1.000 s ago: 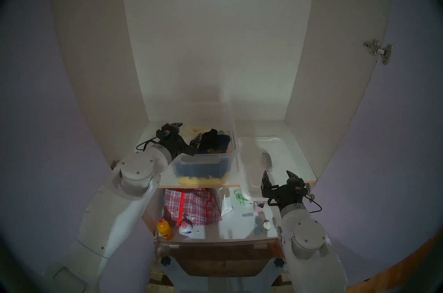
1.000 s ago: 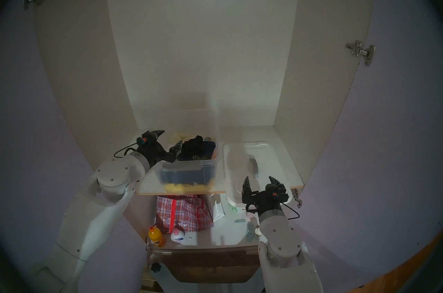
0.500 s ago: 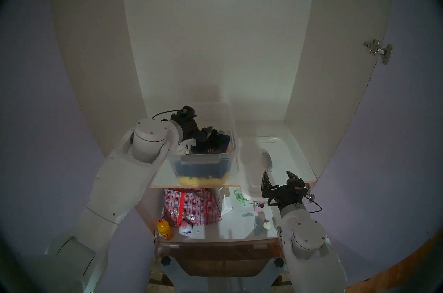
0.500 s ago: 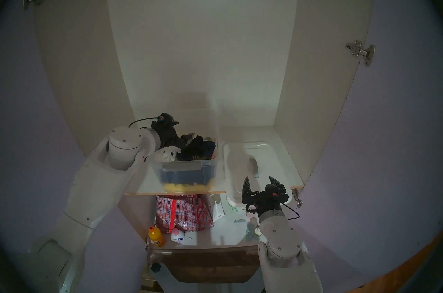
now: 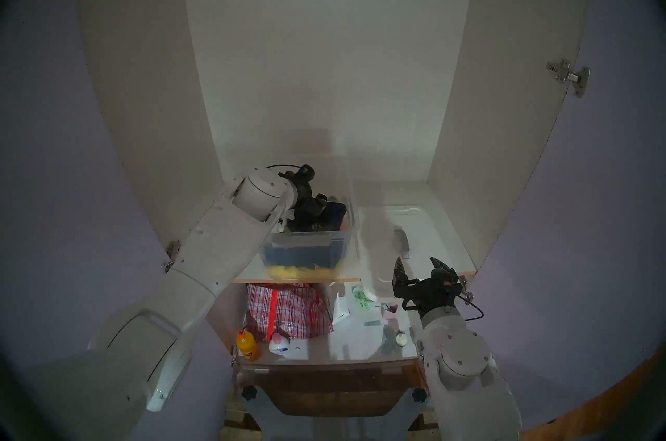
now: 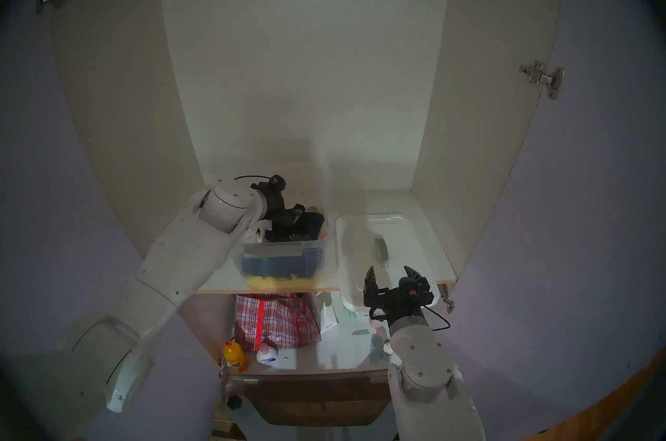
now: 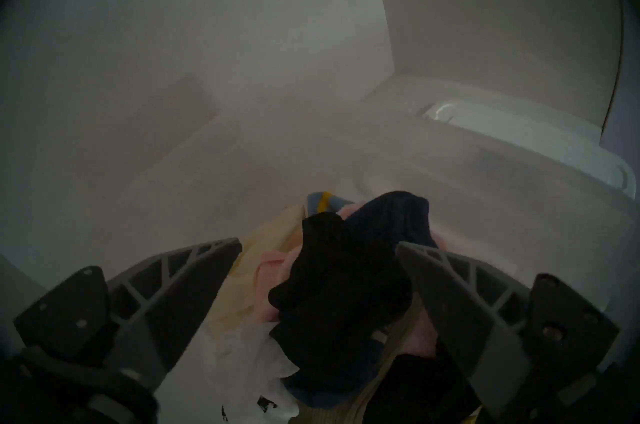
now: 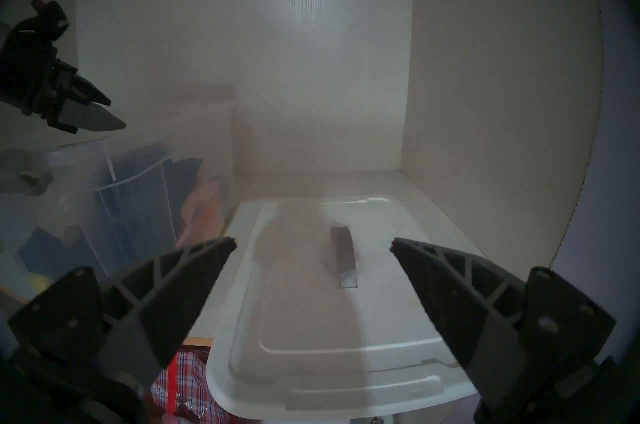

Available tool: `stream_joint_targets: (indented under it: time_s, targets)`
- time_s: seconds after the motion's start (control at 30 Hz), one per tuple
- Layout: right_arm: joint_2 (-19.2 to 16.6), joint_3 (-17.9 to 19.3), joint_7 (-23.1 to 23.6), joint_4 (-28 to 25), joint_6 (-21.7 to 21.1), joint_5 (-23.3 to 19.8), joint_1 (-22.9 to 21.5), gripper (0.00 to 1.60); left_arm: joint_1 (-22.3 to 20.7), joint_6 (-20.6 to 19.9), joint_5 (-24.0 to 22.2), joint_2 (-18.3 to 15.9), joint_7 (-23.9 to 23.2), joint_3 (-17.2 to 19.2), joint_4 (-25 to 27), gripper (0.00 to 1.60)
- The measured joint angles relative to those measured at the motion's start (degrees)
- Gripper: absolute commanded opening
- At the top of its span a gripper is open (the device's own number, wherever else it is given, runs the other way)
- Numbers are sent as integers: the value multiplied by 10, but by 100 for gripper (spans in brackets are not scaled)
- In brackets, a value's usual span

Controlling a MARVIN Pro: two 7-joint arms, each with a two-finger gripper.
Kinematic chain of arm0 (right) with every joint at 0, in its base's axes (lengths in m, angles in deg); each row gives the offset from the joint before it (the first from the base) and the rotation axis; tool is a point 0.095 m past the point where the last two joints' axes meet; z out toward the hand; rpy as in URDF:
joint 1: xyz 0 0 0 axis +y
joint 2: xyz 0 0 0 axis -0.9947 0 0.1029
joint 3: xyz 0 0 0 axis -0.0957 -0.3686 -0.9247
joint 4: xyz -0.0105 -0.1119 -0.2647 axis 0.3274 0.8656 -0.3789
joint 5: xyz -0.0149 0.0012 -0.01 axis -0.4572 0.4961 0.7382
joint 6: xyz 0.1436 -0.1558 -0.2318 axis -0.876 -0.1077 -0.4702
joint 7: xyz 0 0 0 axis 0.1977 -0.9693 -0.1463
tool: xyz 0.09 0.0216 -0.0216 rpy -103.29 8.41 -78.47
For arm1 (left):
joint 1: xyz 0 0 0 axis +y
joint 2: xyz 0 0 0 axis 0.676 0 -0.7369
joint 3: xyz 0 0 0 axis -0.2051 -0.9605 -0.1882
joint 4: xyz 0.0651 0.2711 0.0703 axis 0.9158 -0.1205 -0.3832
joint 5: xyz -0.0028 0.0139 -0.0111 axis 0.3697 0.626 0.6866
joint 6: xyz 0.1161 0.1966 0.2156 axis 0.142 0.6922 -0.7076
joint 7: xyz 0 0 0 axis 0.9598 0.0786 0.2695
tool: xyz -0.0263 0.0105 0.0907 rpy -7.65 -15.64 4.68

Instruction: Take socks out of the storage bin, place them on top of the cabinet, and put the lid back on the bin

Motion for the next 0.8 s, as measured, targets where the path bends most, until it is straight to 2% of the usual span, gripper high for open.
stream_joint_targets:
  time_s: [0.07,0.13,0.2,0.23,0.4,0.57,0.73,0.8]
  targets:
    - [0,0,0,0,0,0,0,160,-20,-3,17,14,-5,-7,-27,160]
    - [0,0,0,0,0,0,0,160,-52,-6,48,22,-16,-30,-67,160]
    - [0,0,0,0,0,0,0,160,-65,-6,58,24,-22,-40,-86,160]
    - [0,0,0,0,0,0,0,160,-68,-7,60,24,-24,-42,-90,160]
    - [0,0,0,0,0,0,0,160,-126,-6,80,38,-46,-78,-182,160]
    - [0,0,0,0,0,0,0,160,-171,1,83,48,-71,-105,-249,160]
    - [0,0,0,0,0,0,0,160,-203,14,66,51,-117,-107,-253,160]
    - [0,0,0,-1,0,0,1,160,-214,19,60,50,-165,-116,-253,160]
